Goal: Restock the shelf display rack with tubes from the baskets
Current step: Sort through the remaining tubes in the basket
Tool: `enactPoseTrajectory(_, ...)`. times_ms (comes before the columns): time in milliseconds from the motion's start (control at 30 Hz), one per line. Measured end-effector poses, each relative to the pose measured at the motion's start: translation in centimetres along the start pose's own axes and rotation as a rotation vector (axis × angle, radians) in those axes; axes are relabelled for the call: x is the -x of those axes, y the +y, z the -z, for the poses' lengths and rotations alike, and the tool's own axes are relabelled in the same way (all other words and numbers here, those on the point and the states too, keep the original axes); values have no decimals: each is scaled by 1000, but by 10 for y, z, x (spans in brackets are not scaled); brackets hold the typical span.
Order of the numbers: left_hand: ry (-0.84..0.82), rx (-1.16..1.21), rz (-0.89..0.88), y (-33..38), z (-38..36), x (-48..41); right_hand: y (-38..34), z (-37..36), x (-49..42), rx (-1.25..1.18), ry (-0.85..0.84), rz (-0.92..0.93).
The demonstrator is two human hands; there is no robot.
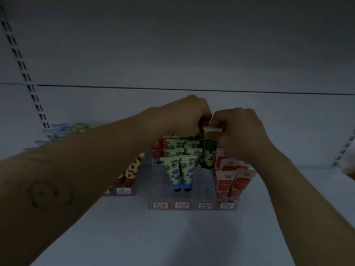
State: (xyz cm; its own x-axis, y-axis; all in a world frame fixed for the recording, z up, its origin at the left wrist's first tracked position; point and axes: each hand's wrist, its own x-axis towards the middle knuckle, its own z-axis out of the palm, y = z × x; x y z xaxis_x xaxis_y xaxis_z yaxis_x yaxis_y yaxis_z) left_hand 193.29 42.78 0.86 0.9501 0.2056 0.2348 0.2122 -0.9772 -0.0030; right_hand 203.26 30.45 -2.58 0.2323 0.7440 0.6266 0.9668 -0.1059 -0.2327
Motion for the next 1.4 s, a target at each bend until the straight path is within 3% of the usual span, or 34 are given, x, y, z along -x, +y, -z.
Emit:
enactPoseTrajectory(167, 7, -45, -48, 2, 11, -4, 2, 13, 2, -93, 19, -31)
enactPoseTrajectory(400, -21, -37, -70, 5, 19, -5, 5, 48, 0, -279, 335, -207)
enactPoseTrajectory(567, -87, -84, -18, 9, 6, -6, 12, 42, -2, -328, 424, -311)
enactPoseTrajectory(733, -94, -152, 2, 24, 8, -9, 15, 29, -4, -336, 329, -365)
enactPoseTrajectory(1000, -49, -264, 32, 32, -9, -3, 21, 1, -5, -225, 135, -302)
enactPoseTrajectory(1233, 21, -103, 88, 20, -14, -1, 18, -6, -26, 12, -177, -220)
enactPoseTrajectory(1400, 97, 28, 128, 7, -24, 3, 17, -6, -28, 1, -225, -226)
